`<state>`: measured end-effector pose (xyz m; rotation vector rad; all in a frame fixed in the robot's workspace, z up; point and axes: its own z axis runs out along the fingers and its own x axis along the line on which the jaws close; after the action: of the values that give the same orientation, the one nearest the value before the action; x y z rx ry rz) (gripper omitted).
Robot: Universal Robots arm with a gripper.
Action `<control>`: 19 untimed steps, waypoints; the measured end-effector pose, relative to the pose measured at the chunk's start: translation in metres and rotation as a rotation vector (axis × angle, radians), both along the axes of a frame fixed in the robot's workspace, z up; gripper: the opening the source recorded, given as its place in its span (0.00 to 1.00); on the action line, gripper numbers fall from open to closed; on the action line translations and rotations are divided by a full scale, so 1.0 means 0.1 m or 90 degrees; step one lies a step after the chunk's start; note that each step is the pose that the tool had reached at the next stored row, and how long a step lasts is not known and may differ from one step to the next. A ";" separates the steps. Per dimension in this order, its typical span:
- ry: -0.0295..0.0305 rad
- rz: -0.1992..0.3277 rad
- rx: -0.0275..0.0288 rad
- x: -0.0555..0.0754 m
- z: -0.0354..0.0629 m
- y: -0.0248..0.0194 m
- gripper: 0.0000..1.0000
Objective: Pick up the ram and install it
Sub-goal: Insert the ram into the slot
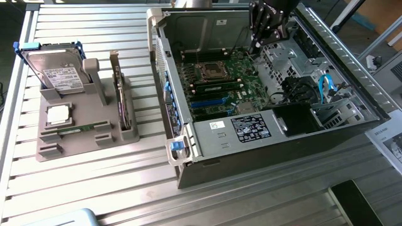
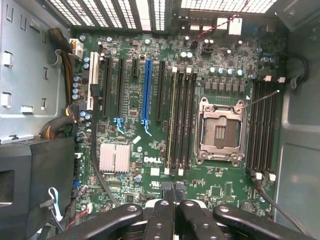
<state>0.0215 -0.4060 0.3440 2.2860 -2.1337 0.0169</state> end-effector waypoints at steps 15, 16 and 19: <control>-0.0003 0.000 0.0000 0.00 -0.171 0.000 0.11; -0.0004 0.000 0.0000 0.00 -0.190 0.000 0.11; -0.0006 -0.001 0.0000 0.00 -0.256 0.000 0.11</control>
<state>0.0215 -0.4060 0.3184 2.2854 -2.1353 0.0180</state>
